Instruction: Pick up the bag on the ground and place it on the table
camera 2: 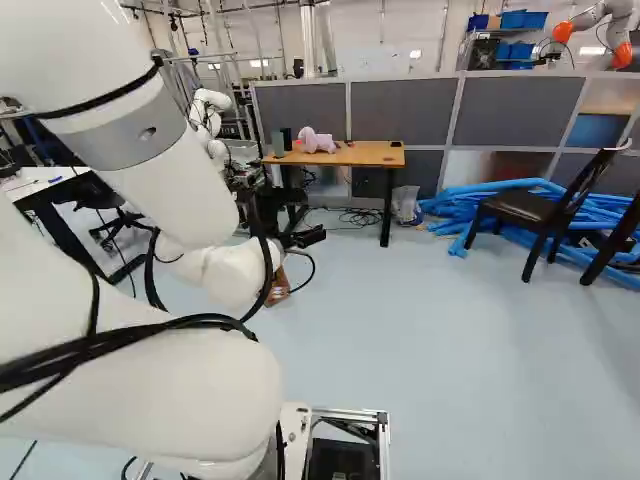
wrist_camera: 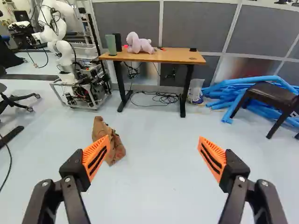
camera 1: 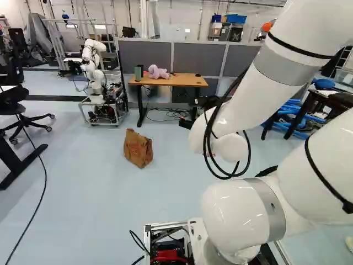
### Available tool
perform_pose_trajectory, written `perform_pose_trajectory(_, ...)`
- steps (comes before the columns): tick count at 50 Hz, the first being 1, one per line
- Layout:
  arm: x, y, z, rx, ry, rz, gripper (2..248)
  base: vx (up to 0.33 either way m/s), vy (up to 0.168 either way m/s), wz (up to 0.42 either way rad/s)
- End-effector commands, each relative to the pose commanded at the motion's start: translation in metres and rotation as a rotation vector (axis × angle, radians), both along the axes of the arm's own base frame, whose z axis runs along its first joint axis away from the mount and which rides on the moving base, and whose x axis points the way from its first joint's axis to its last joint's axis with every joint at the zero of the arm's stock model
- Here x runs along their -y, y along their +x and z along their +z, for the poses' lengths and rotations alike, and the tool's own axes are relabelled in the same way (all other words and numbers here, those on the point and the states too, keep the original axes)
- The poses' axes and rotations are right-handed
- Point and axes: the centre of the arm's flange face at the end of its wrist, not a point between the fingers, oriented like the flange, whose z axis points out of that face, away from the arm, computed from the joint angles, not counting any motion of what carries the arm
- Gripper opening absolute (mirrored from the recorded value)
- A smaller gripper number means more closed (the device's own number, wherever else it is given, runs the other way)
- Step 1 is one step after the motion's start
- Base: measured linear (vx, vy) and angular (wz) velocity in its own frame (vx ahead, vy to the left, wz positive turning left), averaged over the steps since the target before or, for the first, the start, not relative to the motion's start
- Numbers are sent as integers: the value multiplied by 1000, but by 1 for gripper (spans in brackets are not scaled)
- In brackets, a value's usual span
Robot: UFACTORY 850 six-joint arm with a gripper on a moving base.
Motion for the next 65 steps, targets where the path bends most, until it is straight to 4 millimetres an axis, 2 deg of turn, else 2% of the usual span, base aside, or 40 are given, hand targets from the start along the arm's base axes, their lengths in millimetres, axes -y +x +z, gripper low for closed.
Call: perform_pose_trajectory(65,0,0,0,0,0,0,247,65,4,16)
